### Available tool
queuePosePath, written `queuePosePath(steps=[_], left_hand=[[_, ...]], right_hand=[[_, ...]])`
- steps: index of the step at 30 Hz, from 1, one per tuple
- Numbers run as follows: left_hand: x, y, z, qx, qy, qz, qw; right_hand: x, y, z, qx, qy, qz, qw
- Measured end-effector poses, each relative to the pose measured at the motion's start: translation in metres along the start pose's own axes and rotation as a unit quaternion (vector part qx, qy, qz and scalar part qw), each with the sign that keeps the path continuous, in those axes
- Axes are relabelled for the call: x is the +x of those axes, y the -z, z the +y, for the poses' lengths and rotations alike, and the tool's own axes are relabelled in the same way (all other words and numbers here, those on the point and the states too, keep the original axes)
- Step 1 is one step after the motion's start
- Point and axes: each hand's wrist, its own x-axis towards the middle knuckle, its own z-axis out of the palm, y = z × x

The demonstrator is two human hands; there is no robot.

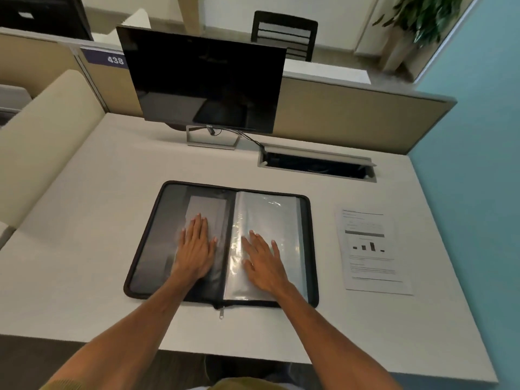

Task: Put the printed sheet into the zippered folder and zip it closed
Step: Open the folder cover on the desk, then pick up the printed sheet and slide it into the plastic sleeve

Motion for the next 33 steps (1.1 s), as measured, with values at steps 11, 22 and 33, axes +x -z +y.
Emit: queuePosePath(steps=[11,22,33], left_hand=[[0.026,-0.041,0.173,-0.002,-0.09,-0.002,0.996],[0.051,-0.076,0.324,-0.059,-0.125,-0.043,0.989],[0.077,-0.094,0.392,-0.246,0.015,-0.056,0.968]], right_hand=[[-0.052,0.046,0.151,0.005,-0.094,0.04,0.995],[-0.097,0.081,0.287,0.005,-0.211,0.065,0.975],[-0.097,0.101,0.345,0.135,-0.44,0.146,0.876]])
